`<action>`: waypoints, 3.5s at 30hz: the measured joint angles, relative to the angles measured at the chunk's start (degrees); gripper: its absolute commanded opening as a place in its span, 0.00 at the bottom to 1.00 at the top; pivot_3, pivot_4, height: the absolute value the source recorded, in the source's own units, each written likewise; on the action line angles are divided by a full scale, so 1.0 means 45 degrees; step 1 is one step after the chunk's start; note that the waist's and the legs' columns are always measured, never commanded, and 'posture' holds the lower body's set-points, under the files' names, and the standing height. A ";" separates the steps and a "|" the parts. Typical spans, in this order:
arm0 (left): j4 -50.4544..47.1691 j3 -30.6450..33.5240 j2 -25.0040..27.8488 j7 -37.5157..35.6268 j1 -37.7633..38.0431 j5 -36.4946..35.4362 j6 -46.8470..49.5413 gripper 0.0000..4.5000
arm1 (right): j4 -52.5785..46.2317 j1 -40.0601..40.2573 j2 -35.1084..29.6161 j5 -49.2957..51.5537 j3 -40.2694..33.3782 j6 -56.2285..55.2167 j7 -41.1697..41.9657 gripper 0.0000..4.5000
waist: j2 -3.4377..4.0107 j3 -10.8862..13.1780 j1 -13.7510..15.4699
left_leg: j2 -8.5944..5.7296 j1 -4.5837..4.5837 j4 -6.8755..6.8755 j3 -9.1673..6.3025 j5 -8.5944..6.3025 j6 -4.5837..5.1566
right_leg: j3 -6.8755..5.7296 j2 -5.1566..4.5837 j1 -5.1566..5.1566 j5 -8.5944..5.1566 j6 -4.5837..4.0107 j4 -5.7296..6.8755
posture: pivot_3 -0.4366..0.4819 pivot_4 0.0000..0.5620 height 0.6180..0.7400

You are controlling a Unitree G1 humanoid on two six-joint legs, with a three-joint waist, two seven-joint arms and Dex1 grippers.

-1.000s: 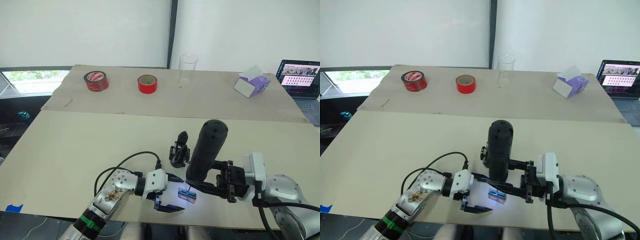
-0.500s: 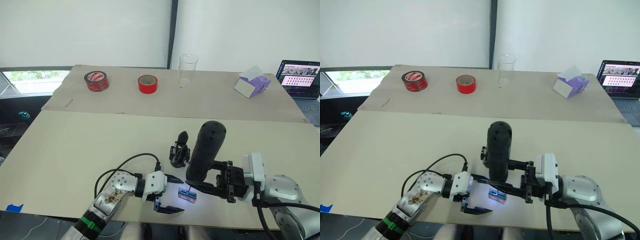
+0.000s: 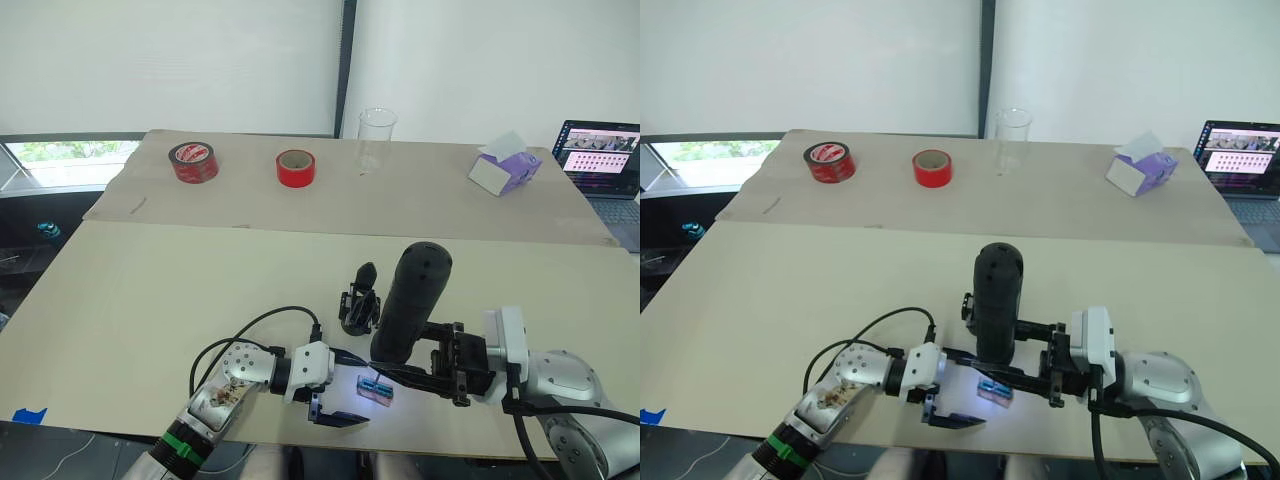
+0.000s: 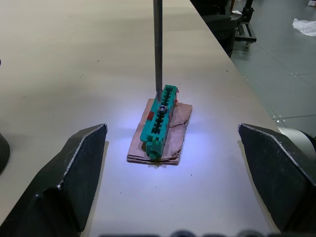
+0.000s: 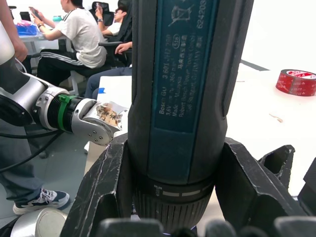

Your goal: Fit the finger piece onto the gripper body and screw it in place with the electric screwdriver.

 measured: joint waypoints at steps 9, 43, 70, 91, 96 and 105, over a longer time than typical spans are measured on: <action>0.0080 0.0014 -0.0119 0.0028 -0.0067 -0.0016 0.0050 0.99 | 0.0000 -0.0001 0.0000 -0.0003 0.0269 0.0000 -0.0005 0.42 | 0.0000 0.0000 -0.0005 | 0.0000 0.0000 0.0001 0.0001 0.0000 0.0000 | 0.0000 0.0002 -0.0001 0.0001 0.0001 0.0002 | 0.48 0.27 1.00; 0.0021 0.0016 -0.0119 0.0026 -0.0142 -0.0031 0.0331 0.99 | 0.0219 -0.0120 -0.0147 0.0117 0.0103 0.0001 -0.0002 0.42 | 0.0000 0.0000 -0.0010 | 0.0000 -0.0001 0.0003 0.0001 0.0001 0.0000 | -0.0001 0.0008 -0.0001 0.0028 -0.0025 0.0003 | 0.48 0.27 1.00; 0.0021 0.0016 -0.0111 0.0042 -0.0140 -0.0029 0.0334 0.99 | 0.0280 -0.0120 -0.0146 -0.0010 0.0226 0.0000 0.0003 0.42 | 0.0000 0.0000 -0.0012 | 0.0000 0.0000 0.0005 0.0001 0.0001 0.0000 | -0.0001 0.0010 0.0000 0.0030 -0.0024 0.0003 | 0.48 0.27 1.00; 0.0043 0.0016 -0.0126 0.0038 -0.0143 -0.0031 0.0335 0.99 | 0.0280 -0.0200 -0.0146 -0.0038 0.0330 -0.0012 -0.0029 0.42 | 0.0000 0.0000 -0.0011 | 0.0000 0.0001 0.0005 0.0001 0.0001 0.0000 | -0.0001 0.0011 0.0002 0.0031 -0.0023 0.0003 | 0.48 0.27 1.00; 0.0023 0.0016 -0.0126 0.0045 -0.0145 -0.0032 0.0381 0.99 | 0.0280 -0.0218 -0.0146 -0.0039 0.0335 -0.0012 -0.0021 0.42 | 0.0000 0.0000 -0.0010 | 0.0000 0.0001 0.0006 0.0001 0.0001 0.0000 | -0.0001 0.0011 0.0002 0.0031 -0.0023 0.0003 | 0.48 0.27 1.00; 0.0025 0.0016 -0.0124 0.0040 -0.0143 -0.0030 0.0352 0.99 | 0.0281 -0.0253 -0.0146 -0.0051 0.0337 -0.0013 -0.0024 0.42 | 0.0000 0.0000 -0.0010 | 0.0000 0.0001 0.0006 0.0001 0.0001 0.0000 | -0.0001 0.0011 0.0001 0.0031 -0.0023 0.0004 | 0.48 0.27 1.00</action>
